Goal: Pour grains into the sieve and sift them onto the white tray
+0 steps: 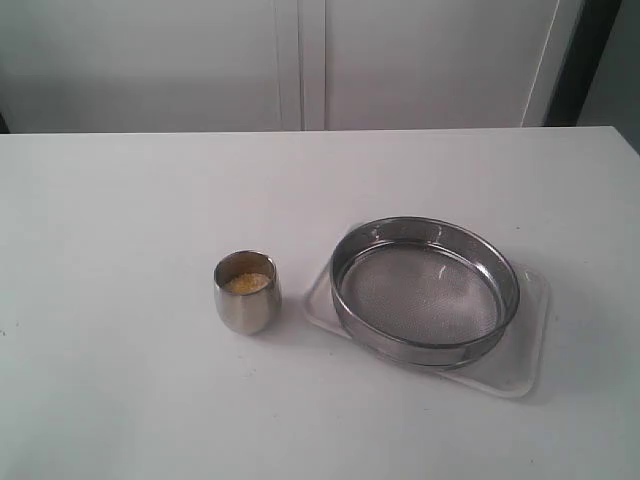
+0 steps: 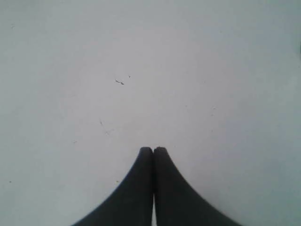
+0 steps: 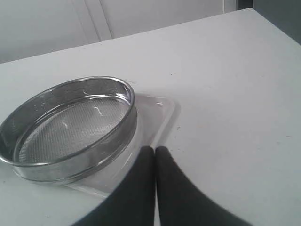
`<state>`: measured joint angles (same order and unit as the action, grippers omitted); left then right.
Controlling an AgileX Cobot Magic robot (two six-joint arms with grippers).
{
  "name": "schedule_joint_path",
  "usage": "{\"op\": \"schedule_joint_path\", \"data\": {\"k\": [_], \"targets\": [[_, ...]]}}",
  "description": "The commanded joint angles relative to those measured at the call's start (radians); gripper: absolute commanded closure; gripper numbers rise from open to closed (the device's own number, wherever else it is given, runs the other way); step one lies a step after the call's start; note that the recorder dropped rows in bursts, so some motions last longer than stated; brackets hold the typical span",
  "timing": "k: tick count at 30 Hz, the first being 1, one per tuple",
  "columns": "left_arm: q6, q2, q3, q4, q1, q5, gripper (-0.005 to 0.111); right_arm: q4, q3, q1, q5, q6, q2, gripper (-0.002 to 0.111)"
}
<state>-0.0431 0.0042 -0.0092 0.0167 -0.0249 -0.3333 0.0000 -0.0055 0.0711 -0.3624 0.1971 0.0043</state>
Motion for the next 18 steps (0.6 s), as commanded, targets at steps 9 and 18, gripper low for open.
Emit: {"op": "schedule_joint_path", "data": {"k": [9, 18], "targets": [[0.016, -0.004, 0.009, -0.048, 0.002, 0.23, 0.107, 0.0, 0.006, -0.002, 0.013, 0.003, -0.004, 0.108], [0.016, -0.004, 0.009, -0.048, 0.002, 0.373, 0.107, 0.0, 0.006, -0.002, 0.013, 0.005, -0.004, 0.108]]}}
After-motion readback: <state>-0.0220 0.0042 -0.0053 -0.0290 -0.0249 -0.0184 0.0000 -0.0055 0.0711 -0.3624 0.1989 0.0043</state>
